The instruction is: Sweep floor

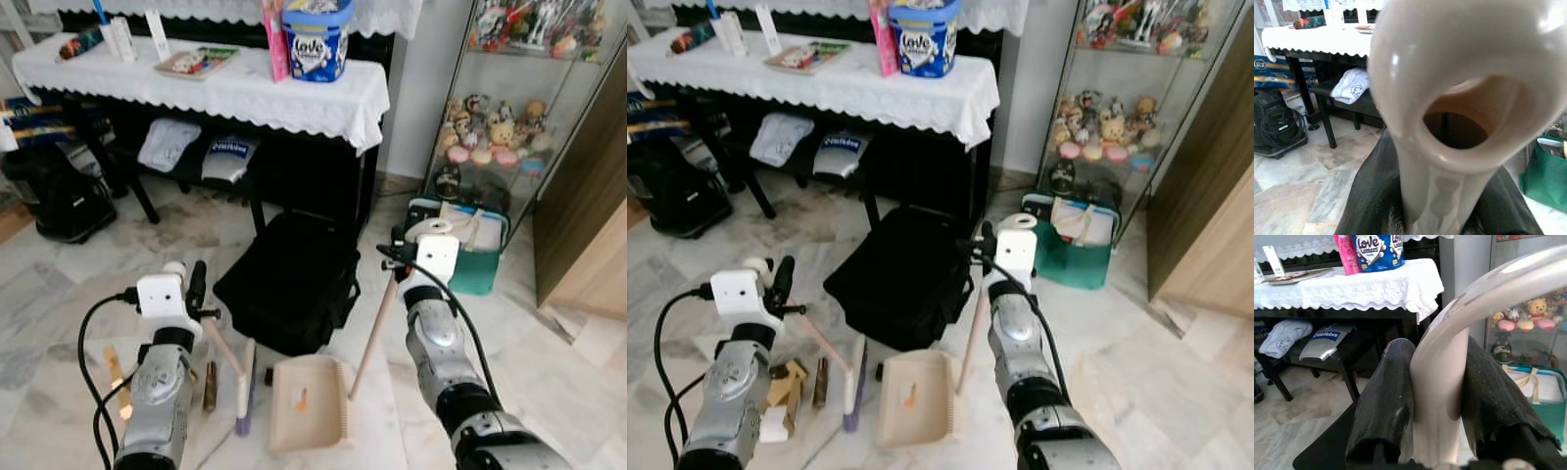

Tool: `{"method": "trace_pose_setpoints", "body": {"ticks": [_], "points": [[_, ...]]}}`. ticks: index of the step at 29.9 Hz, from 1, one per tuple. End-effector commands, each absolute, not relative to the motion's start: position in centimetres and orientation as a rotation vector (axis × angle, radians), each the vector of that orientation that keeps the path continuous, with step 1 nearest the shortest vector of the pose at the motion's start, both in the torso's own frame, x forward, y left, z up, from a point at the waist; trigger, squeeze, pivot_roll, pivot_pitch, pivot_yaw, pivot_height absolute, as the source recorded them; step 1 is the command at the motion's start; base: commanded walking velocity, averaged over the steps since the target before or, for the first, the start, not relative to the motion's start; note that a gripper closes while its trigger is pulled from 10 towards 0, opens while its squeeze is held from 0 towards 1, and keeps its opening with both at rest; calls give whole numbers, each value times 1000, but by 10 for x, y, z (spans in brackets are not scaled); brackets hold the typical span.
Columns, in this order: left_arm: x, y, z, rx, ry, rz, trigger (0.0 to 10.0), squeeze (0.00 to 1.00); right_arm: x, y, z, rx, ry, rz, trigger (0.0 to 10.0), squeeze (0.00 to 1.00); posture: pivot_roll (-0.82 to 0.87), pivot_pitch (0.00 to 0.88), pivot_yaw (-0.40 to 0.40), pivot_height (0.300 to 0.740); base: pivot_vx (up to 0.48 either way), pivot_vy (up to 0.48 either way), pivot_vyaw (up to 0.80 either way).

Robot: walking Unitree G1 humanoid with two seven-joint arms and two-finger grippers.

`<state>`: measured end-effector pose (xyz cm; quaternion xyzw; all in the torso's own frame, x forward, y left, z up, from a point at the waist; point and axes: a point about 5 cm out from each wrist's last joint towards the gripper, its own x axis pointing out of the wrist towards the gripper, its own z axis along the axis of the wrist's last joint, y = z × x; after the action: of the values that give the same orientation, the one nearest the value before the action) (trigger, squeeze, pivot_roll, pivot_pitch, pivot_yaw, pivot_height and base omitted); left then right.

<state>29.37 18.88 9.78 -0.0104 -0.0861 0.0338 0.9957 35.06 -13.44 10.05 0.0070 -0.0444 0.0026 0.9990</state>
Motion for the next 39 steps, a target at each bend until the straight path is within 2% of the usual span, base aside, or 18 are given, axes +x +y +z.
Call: {"method": "trace_pose_setpoints", "body": {"ticks": [1,11,21,39], "points": [[296,189,110,-5,-222,60,10000,0,354,-134,112,12,-141,6,10000,0,14,32,76,740,0,0,0],[296,190,110,1,-222,66,10000,0,354,-133,112,12,-141,8,10000,0,14,32,75,740,241,0,0],[296,191,110,0,-219,69,10000,0,354,-134,112,7,-140,6,10000,0,12,32,75,740,0,0,0],[296,192,110,5,-221,78,10000,0,354,-135,112,6,-141,6,10000,0,10,31,72,740,372,0,0]]}}
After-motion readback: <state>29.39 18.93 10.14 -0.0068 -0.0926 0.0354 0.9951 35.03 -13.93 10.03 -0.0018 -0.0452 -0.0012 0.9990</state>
